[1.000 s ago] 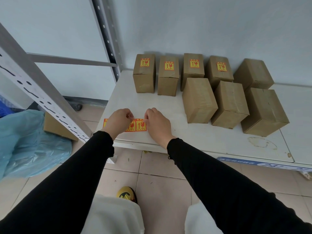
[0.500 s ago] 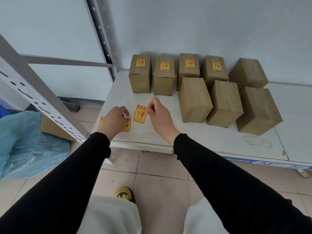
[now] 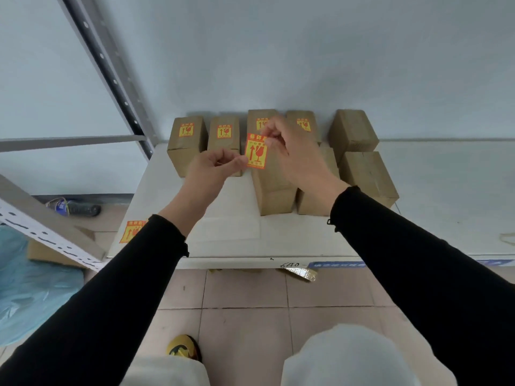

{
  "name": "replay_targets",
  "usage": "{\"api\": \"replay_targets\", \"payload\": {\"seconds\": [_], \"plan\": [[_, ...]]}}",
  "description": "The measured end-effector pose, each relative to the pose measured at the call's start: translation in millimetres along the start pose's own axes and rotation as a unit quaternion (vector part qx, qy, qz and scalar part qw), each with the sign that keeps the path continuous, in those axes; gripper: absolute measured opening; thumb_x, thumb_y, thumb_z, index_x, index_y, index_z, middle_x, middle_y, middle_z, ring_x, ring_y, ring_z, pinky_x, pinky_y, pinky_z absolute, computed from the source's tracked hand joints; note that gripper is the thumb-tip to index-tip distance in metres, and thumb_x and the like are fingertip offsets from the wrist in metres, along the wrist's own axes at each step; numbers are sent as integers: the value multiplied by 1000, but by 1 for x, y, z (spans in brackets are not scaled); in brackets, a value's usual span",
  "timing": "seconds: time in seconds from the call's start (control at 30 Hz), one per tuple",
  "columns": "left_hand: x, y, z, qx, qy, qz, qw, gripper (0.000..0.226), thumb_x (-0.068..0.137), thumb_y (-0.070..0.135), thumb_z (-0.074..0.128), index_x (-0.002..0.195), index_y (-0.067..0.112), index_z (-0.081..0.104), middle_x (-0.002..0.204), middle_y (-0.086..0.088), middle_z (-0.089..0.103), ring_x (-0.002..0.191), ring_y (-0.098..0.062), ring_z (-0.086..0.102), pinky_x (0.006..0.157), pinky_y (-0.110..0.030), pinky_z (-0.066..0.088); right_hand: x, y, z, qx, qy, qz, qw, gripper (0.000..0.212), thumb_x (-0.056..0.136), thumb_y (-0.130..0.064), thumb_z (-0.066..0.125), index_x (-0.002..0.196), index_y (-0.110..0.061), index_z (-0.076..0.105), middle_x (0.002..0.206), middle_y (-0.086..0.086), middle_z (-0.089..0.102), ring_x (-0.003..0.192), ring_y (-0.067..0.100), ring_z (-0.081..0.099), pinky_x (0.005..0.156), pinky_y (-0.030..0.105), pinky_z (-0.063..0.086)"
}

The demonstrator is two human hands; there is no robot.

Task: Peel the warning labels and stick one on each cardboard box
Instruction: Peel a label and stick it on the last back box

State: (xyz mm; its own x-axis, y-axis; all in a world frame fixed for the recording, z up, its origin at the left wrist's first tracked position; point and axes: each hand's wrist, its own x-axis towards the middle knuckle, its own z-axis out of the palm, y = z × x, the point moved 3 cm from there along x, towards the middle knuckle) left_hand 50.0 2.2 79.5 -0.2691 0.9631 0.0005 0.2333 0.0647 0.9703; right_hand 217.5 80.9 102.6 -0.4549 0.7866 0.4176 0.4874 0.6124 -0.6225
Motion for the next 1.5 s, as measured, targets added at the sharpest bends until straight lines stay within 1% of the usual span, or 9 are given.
{"api": "replay_targets", "payload": {"seconds": [0.2, 0.33, 0.43, 0.53, 0.63, 0.77, 1.07, 1.4, 1.5], "plan": [[28, 37, 68, 29, -38, 9, 999, 11, 90, 29, 71, 85, 20, 73, 69, 10, 60, 60, -2, 50, 65, -20, 42, 9, 38, -70, -41, 19, 18, 999, 12, 101, -16, 53, 96, -27, 51, 95, -7, 63, 87, 10, 60, 74, 34, 54], [52, 58, 116, 43, -43, 34, 998, 14, 93, 26, 66, 91, 13, 74, 68, 16, 65, 56, 12, 54, 68, -20, 41, 19, 77, -107, 25, 48, 72, 996, 10, 98, -13, 56, 97, -23, 59, 93, -10, 66, 86, 3, 61, 73, 16, 48], [76, 73, 153, 46, -45, 47, 997, 16, 92, 26, 67, 91, 10, 72, 75, -2, 65, 69, -4, 56, 68, -20, 46, 31, 112, -134, 86, 82, 131, 984, 7, 95, -10, 61, 95, -16, 64, 95, 3, 71, 79, 10, 60, 69, 19, 48], [103, 83, 190, 42, -59, 45, 996, 12, 92, 22, 66, 83, 14, 70, 69, 4, 59, 65, -7, 50, 64, -20, 43, 46, 150, -155, 104, 102, 170, 975, 13, 92, -9, 65, 84, -19, 63, 95, 12, 72, 72, 14, 59, 66, 30, 50], [132, 81, 222, 36, -50, 10, 998, 12, 92, 20, 66, 84, 12, 70, 70, 1, 60, 64, -11, 51, 65, -25, 47, 65, 183, -166, 48, 106, 172, 978, 10, 90, -13, 67, 82, -19, 65, 82, -2, 68, 76, 13, 60, 71, 33, 51], [161, 71, 254, 7, -42, -55, 998, 8, 92, 11, 63, 91, 4, 68, 68, -7, 57, 54, -13, 49, 51, -19, 46, 85, 220, -167, -5, 105, 177, 979, 5, 91, -14, 65, 88, -12, 68, 74, -15, 57, 68, 0, 51, 62, 17, 38], [205, 43, 290, 23, -54, -137, 989, 22, 88, 7, 59, 67, 7, 52, 56, -4, 50, 42, -13, 46, 37, -16, 40, 100, 277, -152, -97, 51, 200, 974, 8, 90, -16, 63, 86, -15, 70, 93, -5, 67, 89, 15, 61, 81, 32, 51], [226, 28, 312, -22, -46, -248, 967, 26, 93, -3, 60, 74, 8, 47, 71, -10, 50, 54, -17, 47, 32, -15, 38, 99, 316, -132, -100, 43, 213, 971, 5, 88, -22, 67, 85, -19, 69, 95, -5, 68, 92, 18, 63, 82, 35, 52], [229, 24, 313, -25, -40, -249, 967, 28, 96, 0, 57, 72, 8, 46, 69, -10, 49, 54, -17, 47, 46, -21, 40, 99, 318, -126, -99, 46, 207, 972, 6, 89, -23, 67, 84, -20, 69, 95, -5, 68, 91, 17, 63, 81, 36, 52]]}}
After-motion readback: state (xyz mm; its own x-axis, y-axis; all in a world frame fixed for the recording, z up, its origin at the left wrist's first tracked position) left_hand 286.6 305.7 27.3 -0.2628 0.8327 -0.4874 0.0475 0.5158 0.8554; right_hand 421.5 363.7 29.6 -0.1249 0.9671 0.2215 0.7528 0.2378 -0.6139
